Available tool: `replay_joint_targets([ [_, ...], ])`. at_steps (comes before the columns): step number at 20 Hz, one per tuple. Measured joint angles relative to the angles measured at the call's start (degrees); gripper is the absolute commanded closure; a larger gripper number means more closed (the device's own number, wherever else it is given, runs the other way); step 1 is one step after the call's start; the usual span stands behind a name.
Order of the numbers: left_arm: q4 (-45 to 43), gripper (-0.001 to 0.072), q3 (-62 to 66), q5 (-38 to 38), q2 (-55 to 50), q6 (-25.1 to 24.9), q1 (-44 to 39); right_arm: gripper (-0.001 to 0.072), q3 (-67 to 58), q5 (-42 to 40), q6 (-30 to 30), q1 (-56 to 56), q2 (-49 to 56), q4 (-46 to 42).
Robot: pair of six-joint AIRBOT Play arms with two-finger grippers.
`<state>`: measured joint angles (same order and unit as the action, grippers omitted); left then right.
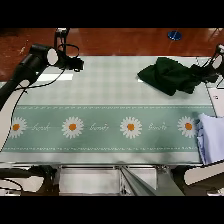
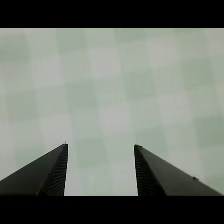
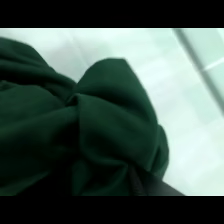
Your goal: Fold the shirts.
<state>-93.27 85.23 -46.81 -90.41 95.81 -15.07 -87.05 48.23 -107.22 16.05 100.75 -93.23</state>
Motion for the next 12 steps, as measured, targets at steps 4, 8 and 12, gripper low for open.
replay_joint_targets([
  [4,-0.11,0.0207,0.00,-5.95,1.92,-1.51,0.76,0.0668,-0.11,1.05,5.46,-0.66,3.41,8.07],
  [8,2.01,0.0215,-1.79,-14.51,8.04,-2.25,3.17,0.0690,-3.41,7.72,14.82,-2.43,2.69,16.37],
  [12,10.78,0.0214,-15.26,-15.91,20.83,-3.98,3.50,0.0690,-9.25,6.86,22.16,-4.79,-6.93,24.33],
])
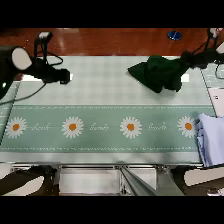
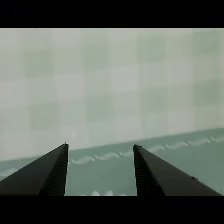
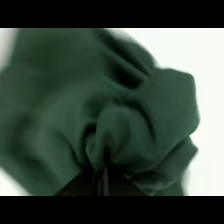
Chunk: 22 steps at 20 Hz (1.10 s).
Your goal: Fold the shirts.
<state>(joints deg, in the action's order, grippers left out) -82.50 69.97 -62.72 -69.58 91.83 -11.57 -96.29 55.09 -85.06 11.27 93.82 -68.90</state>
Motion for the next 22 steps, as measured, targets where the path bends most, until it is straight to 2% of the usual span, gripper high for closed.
replay_joint_targets([
  [3,3.87,0.0214,-12.66,3.26,11.30,-0.52,0.20,0.0690,-6.64,0.15,2.80,-2.34,-7.50,2.16],
  [6,3.67,0.0214,-21.35,5.11,20.17,-0.31,2.03,0.0690,-14.93,2.56,4.11,-4.09,-13.81,3.21],
  [13,3.50,0.0214,-26.93,7.15,26.73,0.31,4.79,0.0690,-22.12,9.79,8.17,-5.27,-26.12,10.21],
  [16,2.51,0.0214,-26.60,11.10,27.43,0.81,6.03,0.0690,-18.99,13.64,10.56,-8.52,-28.28,17.27],
  [18,2.45,0.0214,-25.62,13.25,27.65,1.57,7.50,0.0690,-13.68,14.53,11.30,-15.10,-28.87,18.16],
  [22,2.14,0.0214,-24.50,12.63,28.09,2.25,10.60,0.0690,2.60,8.00,9.81,-32.57,-28.13,14.53],
])
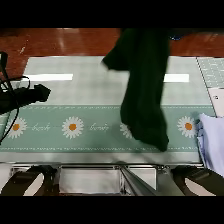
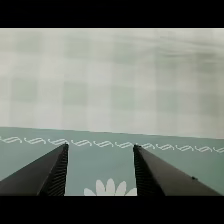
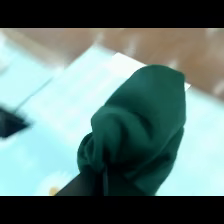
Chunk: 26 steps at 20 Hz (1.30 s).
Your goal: Fold the shirts.
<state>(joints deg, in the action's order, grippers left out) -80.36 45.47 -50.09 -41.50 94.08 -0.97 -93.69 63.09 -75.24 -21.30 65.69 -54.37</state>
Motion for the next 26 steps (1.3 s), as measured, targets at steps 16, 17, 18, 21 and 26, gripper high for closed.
replay_joint_targets([
  [16,6.21,0.0209,-6.10,-14.25,-0.17,-4.22,6.19,0.0293,13.27,-0.52,-7.67,10.69,9.42,-5.09],
  [17,10.43,0.0205,-9.01,-14.93,-0.37,-5.90,6.62,0.0293,15.89,1.90,-7.78,15.30,6.40,-7.98],
  [18,13.92,0.0205,-11.72,-14.86,-0.66,-7.15,6.91,0.0293,19.12,3.43,-7.85,19.45,3.52,-10.21],
  [21,21.11,0.0205,-17.44,-11.45,-3.41,-8.33,7.91,0.0294,32.98,4.28,-7.96,31.01,-4.90,-11.78],
  [26,29.46,0.0206,-18.10,-5.11,-13.77,-10.32,8.63,0.0294,52.59,3.19,-5.11,40.41,-13.05,-7.02],
])
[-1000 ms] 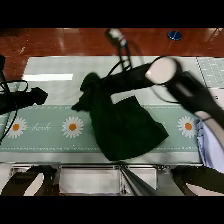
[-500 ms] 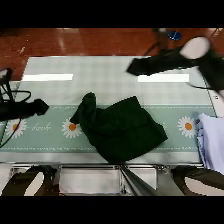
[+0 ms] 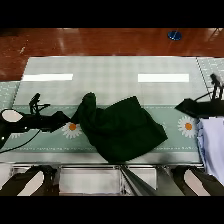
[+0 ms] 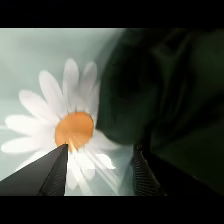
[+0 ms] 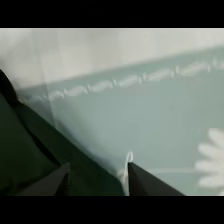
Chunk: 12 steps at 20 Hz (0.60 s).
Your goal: Fold the shirts.
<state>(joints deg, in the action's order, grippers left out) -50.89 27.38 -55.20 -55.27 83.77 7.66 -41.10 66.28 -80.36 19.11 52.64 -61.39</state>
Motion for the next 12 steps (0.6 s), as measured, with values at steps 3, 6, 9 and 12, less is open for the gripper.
replay_joint_targets([
  [3,5.18,0.0206,2.05,1.44,-6.71,-3.10,-0.42,0.0294,6.64,1.44,1.62,1.62,-1.55,1.29],
  [6,8.94,0.0647,4.87,1.36,-13.22,-6.40,-2.16,0.0294,10.73,3.21,2.45,2.23,-2.10,0.26],
  [9,10.64,0.0691,8.07,-1.11,-18.01,-10.27,-3.67,0.0294,12.57,4.66,1.86,2.47,-1.55,-1.60],
  [12,11.26,0.0692,10.36,-4.26,-20.02,-13.84,-4.02,0.0294,13.27,6.60,1.70,2.58,1.29,-1.20],
])
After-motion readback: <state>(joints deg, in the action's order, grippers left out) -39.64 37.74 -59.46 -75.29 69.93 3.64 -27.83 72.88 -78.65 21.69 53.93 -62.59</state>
